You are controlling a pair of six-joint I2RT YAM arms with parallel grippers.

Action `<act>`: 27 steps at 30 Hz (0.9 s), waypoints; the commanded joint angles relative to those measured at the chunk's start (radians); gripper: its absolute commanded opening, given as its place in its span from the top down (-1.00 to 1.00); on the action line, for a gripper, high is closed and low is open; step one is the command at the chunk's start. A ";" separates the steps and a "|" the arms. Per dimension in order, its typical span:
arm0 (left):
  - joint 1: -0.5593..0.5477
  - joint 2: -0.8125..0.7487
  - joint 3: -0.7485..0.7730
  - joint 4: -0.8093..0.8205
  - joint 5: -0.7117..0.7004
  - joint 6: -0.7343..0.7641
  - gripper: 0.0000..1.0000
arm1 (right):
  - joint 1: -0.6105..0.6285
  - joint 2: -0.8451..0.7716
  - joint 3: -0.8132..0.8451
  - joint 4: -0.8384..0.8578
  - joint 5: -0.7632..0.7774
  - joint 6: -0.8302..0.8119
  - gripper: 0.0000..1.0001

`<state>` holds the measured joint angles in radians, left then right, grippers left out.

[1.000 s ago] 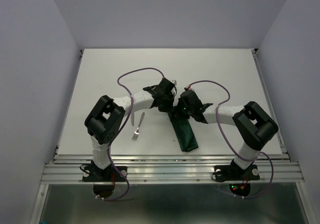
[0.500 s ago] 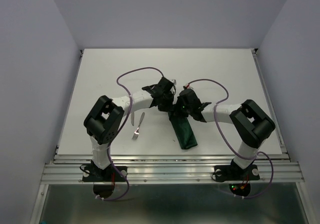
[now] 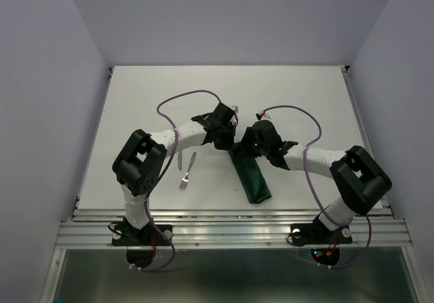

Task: Fold the napkin into a case and place the utensils inside
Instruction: Smooth out the smaller rectangle-folded napkin at the center of the board.

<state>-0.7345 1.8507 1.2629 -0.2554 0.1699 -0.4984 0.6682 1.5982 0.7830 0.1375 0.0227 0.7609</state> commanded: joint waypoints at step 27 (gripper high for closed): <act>0.004 0.028 0.070 0.019 0.052 0.000 1.00 | 0.004 0.058 0.051 0.036 0.042 0.055 0.99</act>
<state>-0.7311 1.8801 1.2930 -0.2512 0.2070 -0.5060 0.6682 1.6398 0.7876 0.1345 0.0692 0.8089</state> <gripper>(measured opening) 0.019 0.017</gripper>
